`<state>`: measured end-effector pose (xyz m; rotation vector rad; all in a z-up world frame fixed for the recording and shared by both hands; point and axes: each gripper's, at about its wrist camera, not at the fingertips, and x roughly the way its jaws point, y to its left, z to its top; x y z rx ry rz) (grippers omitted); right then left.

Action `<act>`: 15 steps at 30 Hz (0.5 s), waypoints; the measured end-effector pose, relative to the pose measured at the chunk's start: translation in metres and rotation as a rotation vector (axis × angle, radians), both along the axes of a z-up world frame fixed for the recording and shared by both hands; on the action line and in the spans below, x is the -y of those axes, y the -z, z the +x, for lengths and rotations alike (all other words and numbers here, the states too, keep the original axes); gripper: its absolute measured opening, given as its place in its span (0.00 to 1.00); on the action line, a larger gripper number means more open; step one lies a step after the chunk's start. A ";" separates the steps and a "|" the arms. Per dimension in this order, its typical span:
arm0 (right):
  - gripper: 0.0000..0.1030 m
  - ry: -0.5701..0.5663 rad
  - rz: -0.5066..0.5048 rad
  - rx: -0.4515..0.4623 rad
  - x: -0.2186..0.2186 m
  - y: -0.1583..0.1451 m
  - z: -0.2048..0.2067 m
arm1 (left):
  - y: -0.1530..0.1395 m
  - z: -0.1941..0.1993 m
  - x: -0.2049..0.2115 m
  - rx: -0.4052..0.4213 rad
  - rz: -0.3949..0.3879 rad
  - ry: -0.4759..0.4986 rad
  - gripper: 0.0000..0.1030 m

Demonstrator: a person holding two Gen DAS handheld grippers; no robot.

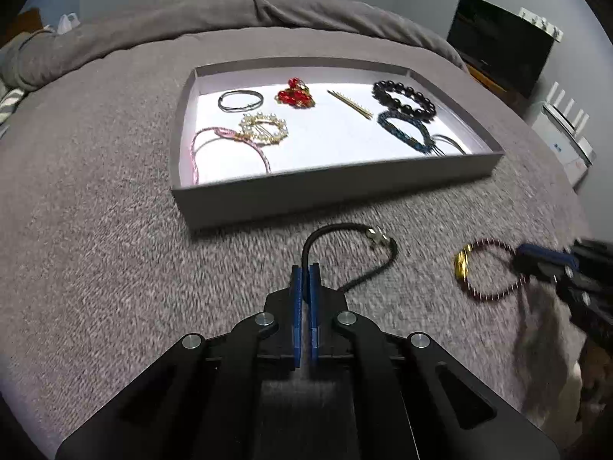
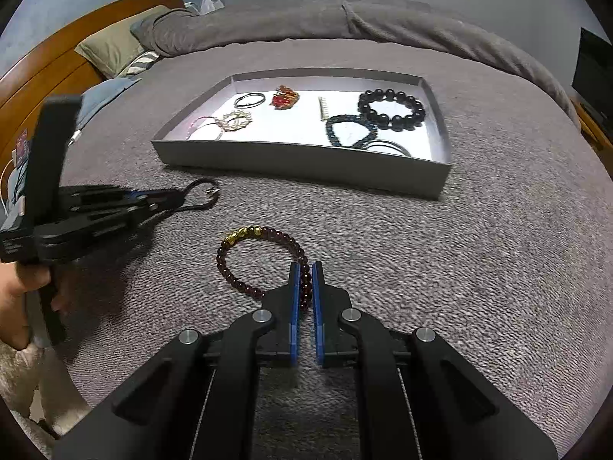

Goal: Organize jewelry
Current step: 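Grasp the dark red bead bracelet with the right tool while the left tool grasps the black hair tie, then carry the dark red bracelet and black hair tie into the box and open both tools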

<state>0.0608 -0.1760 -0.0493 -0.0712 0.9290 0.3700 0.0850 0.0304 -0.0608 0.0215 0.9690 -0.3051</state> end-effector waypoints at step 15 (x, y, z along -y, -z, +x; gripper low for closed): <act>0.06 0.025 -0.001 -0.007 0.014 0.003 -0.001 | -0.020 -0.032 0.007 0.046 0.035 0.063 0.39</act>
